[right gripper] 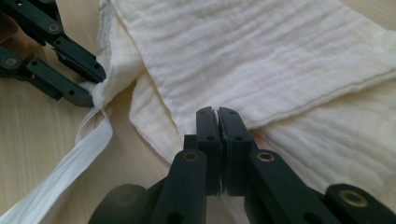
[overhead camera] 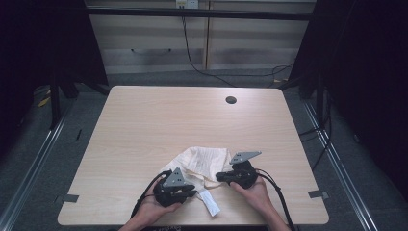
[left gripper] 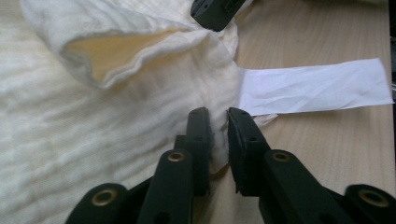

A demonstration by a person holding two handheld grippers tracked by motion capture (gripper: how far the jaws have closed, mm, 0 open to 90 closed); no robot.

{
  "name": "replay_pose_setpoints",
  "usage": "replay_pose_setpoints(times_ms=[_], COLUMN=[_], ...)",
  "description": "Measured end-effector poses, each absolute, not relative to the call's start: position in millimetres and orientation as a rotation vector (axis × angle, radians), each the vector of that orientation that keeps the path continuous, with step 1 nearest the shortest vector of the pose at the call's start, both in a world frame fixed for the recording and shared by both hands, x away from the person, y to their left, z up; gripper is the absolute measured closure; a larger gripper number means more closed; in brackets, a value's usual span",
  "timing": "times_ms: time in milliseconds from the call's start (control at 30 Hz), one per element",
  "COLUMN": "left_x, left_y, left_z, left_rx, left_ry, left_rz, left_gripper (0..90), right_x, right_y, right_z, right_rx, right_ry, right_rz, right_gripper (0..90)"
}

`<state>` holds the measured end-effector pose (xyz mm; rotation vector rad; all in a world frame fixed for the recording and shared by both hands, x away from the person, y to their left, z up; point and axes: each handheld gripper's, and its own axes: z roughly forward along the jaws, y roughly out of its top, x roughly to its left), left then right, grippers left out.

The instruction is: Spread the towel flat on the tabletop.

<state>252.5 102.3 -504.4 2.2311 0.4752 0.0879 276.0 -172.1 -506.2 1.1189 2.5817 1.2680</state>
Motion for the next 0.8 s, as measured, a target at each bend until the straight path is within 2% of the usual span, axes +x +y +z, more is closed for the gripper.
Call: replay_pose_setpoints(times_ms=[100, 400, 800], left_x=[254.4, 257.9, 272.1], left_y=[103.1, 121.1, 156.2], left_z=[-504.8, -489.8, -474.0], left_rx=[2.218, 2.114, 1.988], left_ry=[0.508, 0.563, 0.659], left_rz=[0.064, 0.004, 0.052], left_gripper=[82.4, 83.2, 84.0], right_x=[276.0, 276.7, 277.1], right_y=[-172.1, -176.3, -195.5], right_z=[-505.9, -502.1, -486.4], right_rx=[1.120, 1.123, 1.163], right_ry=[2.582, 2.554, 2.445], right_rz=[1.265, 1.267, 1.334], right_gripper=[88.6, 88.7, 88.9])
